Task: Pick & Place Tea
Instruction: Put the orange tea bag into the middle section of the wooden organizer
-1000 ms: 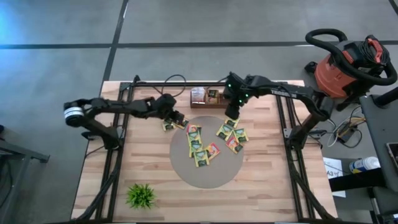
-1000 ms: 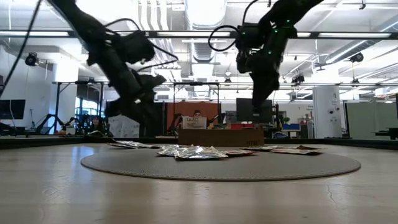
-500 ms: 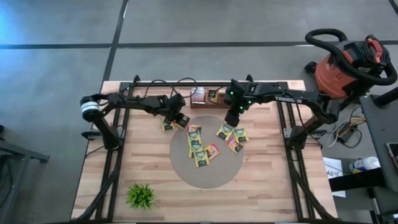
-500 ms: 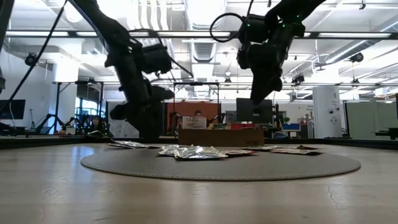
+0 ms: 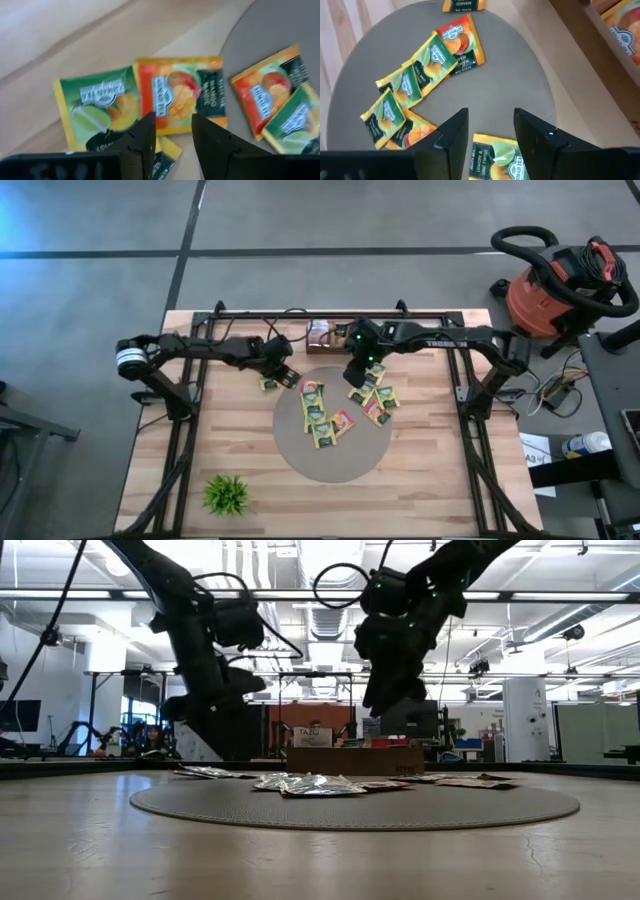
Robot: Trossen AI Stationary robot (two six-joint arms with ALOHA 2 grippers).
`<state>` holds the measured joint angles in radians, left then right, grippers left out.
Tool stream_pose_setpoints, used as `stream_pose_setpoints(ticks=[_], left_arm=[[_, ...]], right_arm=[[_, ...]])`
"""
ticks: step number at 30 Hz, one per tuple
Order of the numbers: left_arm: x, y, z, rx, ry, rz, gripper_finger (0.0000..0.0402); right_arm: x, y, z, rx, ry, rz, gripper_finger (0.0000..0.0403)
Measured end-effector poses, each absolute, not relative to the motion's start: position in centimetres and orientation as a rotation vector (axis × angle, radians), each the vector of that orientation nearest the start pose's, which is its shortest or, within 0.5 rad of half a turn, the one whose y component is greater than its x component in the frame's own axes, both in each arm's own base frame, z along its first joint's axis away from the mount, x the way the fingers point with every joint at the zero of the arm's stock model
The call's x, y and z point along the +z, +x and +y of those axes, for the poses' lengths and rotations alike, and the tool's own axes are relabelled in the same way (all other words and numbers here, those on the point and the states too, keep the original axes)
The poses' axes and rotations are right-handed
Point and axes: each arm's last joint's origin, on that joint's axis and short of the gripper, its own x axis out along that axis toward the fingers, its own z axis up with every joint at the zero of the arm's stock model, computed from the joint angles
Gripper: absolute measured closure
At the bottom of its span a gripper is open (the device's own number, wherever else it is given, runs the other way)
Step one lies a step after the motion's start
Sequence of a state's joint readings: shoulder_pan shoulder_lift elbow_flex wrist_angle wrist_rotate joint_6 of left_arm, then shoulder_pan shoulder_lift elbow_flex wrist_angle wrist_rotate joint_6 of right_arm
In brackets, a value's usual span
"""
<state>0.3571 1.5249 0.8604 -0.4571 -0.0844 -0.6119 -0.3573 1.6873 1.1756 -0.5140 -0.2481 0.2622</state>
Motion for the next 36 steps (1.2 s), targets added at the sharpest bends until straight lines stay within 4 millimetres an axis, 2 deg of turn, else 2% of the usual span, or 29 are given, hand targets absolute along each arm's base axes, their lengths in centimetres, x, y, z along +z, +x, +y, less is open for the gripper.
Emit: stream_pose_setpoints(ticks=[11,25,31,36], left_arm=[[16.2,25.1,9.7,0.789,-0.657,1.009,0.0282],[14.5,24.7,9.5,0.795,-0.718,0.908,0.0282],[14.5,24.8,9.4,0.785,-0.722,0.912,0.0282],[14.9,24.8,9.2,0.778,-0.724,0.897,0.0282]], right_arm=[[20.1,34.9,-11.7,-0.242,0.647,0.945,0.0250],[17.9,38.2,-12.7,-0.232,0.695,0.965,0.0250],[16.8,40.0,-13.3,-0.217,0.719,0.973,0.0250],[16.7,41.5,-13.7,-0.208,0.714,0.953,0.0250]])
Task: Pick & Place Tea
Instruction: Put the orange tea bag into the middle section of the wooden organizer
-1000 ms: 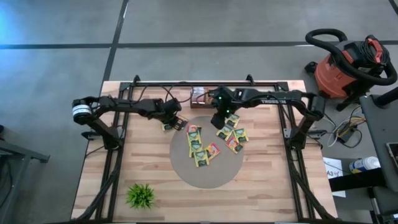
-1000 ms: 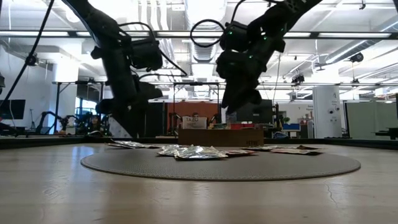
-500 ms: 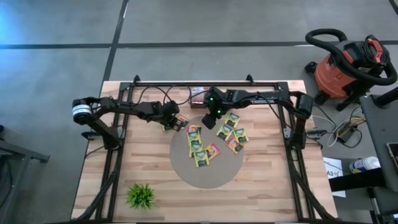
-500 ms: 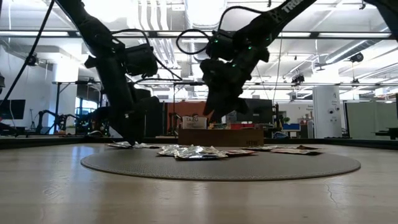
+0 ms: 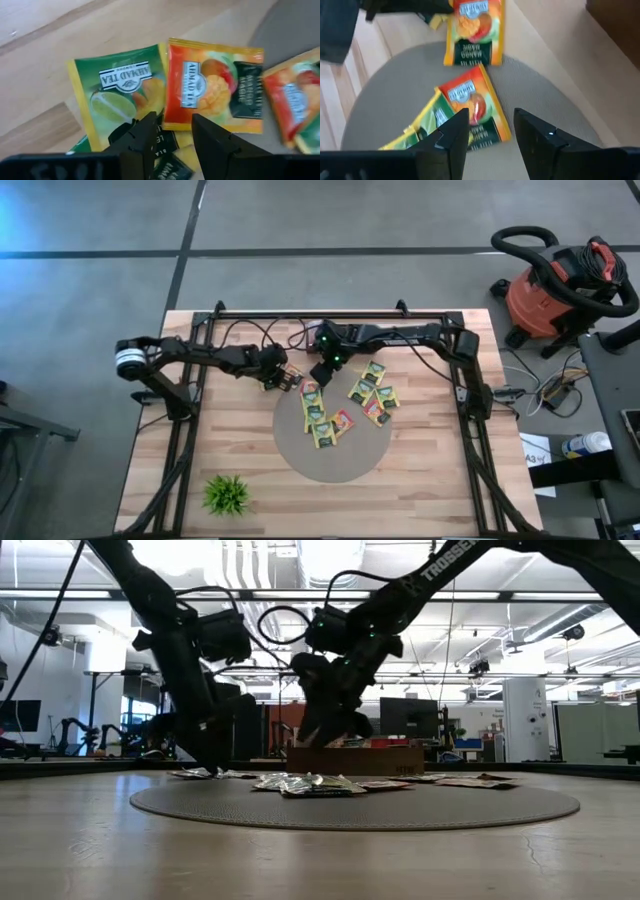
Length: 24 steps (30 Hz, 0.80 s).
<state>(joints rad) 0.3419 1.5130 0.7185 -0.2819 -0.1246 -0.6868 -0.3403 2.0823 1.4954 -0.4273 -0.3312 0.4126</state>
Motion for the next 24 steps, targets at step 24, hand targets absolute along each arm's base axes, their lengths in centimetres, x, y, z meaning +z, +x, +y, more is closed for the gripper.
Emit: stream_pose_setpoints(ticks=[24], left_arm=[[13.4,24.1,8.9,0.772,-0.738,0.799,0.0282]], right_arm=[[16.5,42.6,-13.9,-0.188,0.706,0.905,0.0250]])
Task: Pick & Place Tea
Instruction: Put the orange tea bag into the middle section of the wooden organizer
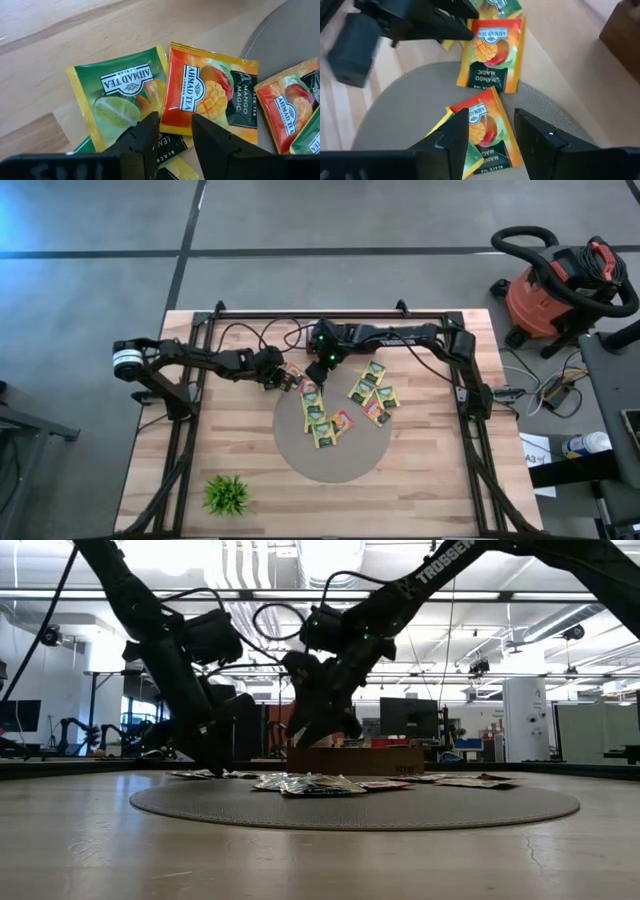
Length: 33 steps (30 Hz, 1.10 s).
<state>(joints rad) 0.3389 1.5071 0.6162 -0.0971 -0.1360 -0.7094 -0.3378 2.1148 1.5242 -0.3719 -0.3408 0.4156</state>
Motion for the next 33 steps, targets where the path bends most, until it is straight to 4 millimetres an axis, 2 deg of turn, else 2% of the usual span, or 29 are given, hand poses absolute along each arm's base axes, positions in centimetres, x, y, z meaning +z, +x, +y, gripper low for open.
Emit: stream_pose_setpoints(ticks=[6,12,17,25,33], left_arm=[[13.7,24.1,8.8,0.753,-0.770,0.780,0.0282],[16.5,24.5,8.7,0.685,-0.770,0.664,0.0282],[17.1,24.4,8.6,0.679,-0.757,0.647,0.0282],[16.6,24.9,8.7,0.664,-0.742,0.614,0.0282],[13.4,25.9,9.0,0.688,-0.746,0.700,0.0282]], right_arm=[[13.9,42.9,-14.0,-0.223,0.772,0.954,0.0250],[13.9,43.1,-14.0,-0.223,0.757,0.935,0.0250],[13.9,43.2,-14.0,-0.240,0.748,0.928,0.0250],[14.3,43.4,-14.0,-0.237,0.747,0.914,0.0250],[14.1,43.4,-13.1,-0.251,0.750,0.950,0.0250]])
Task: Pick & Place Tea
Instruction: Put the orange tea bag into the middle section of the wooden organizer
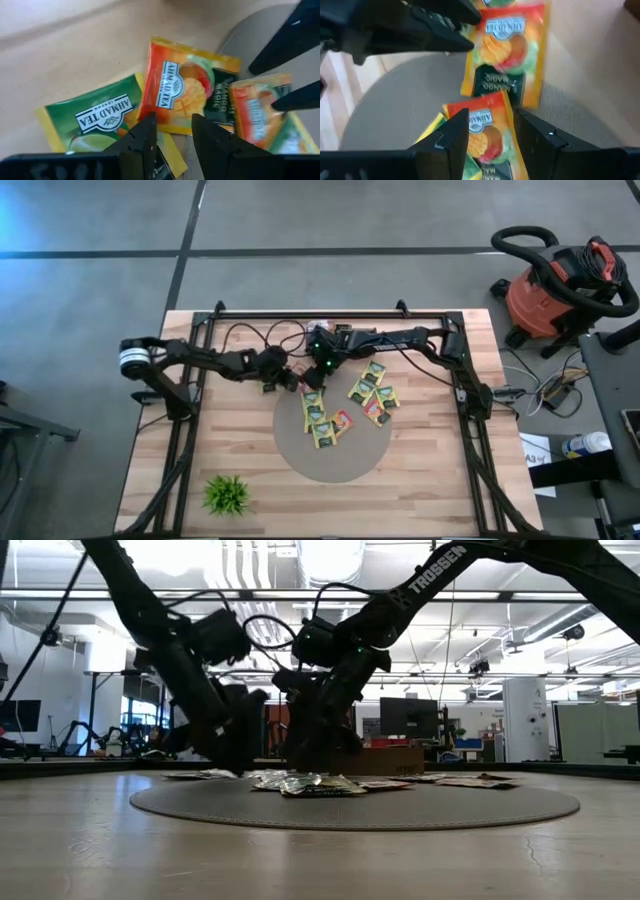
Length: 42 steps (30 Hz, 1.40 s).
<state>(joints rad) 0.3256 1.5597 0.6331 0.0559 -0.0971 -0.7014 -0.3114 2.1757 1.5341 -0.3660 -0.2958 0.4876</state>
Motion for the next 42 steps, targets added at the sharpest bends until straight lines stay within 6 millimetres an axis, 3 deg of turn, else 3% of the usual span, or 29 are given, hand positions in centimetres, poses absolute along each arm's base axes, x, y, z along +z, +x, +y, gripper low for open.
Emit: stream_pose_setpoints(ticks=[7,12,19,24,30,35,38,42], left_arm=[[13.1,26.1,8.8,0.678,-0.764,0.710,0.0282],[13.1,26.1,8.7,0.667,-0.781,0.713,0.0282],[13.1,26.2,8.4,0.657,-0.790,0.715,0.0282],[13.1,26.3,8.1,0.649,-0.786,0.718,0.0282],[13.2,26.3,8.0,0.650,-0.788,0.708,0.0282],[13.7,26.3,7.8,0.636,-0.788,0.692,0.0282],[14.5,26.2,7.7,0.613,-0.778,0.663,0.0282],[16.4,25.8,7.4,0.592,-0.770,0.601,0.0282]], right_arm=[[14.1,43.1,-13.1,-0.349,0.716,0.969,0.0250],[14.2,43.4,-13.2,-0.332,0.720,0.935,0.0250],[12.4,43.8,-12.9,-0.263,0.807,0.969,0.0250],[12.2,44.3,-12.9,-0.243,0.838,0.929,0.0259],[12.3,44.4,-13.0,-0.219,0.832,0.910,0.0300],[12.6,44.4,-13.0,-0.157,0.755,0.903,0.0359],[13.5,44.5,-13.0,-0.133,0.708,0.881,0.0388],[15.2,44.5,-13.7,-0.123,0.671,0.834,0.0393]])
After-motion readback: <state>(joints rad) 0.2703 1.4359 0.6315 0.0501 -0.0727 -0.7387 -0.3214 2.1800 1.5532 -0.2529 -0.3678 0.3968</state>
